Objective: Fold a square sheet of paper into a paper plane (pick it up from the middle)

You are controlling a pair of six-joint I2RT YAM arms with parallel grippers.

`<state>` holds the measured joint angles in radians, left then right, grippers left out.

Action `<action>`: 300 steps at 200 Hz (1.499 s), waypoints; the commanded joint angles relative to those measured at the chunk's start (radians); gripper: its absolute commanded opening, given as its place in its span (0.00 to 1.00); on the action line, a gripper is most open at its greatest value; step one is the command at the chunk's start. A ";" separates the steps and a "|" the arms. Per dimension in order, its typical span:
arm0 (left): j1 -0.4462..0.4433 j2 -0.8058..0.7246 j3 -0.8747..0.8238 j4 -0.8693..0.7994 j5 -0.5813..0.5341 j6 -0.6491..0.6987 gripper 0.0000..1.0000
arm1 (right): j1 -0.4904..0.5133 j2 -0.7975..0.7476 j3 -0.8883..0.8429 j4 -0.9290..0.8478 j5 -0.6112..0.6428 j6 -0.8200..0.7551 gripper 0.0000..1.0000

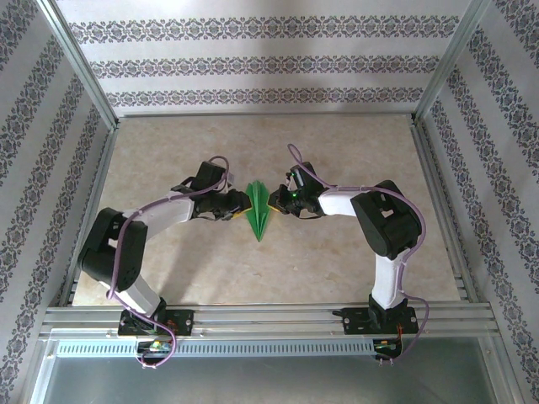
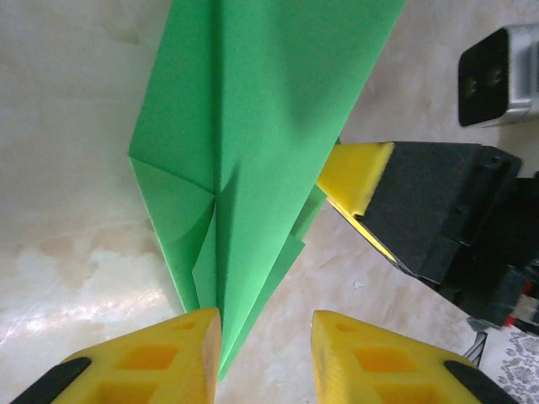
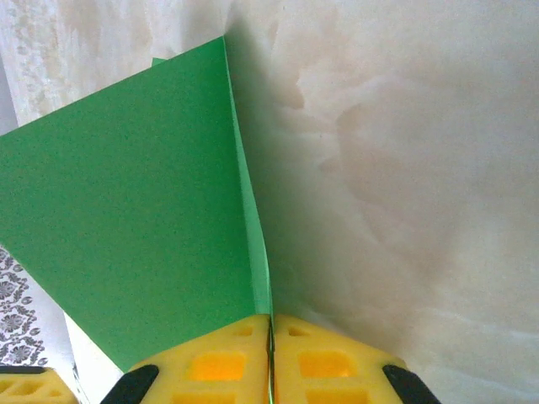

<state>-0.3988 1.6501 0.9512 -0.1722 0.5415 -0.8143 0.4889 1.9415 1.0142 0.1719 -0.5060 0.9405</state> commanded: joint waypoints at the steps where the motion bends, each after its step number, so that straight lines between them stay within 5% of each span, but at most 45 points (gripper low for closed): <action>1: -0.020 0.062 0.039 -0.009 -0.002 0.014 0.30 | 0.011 -0.012 0.015 0.001 -0.008 0.009 0.11; 152: -0.036 0.114 0.086 -0.069 -0.090 0.098 0.44 | 0.010 -0.003 0.019 0.001 -0.014 0.008 0.11; 210: -0.041 0.131 0.091 -0.043 -0.052 0.099 0.39 | 0.010 0.000 0.021 0.001 -0.014 0.010 0.11; 300: -0.041 0.164 0.128 -0.102 -0.099 0.167 0.44 | 0.010 0.009 0.023 0.001 -0.017 0.008 0.11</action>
<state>-0.4259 1.7893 1.0607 -0.2180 0.4732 -0.6945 0.4889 1.9415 1.0142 0.1722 -0.5068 0.9440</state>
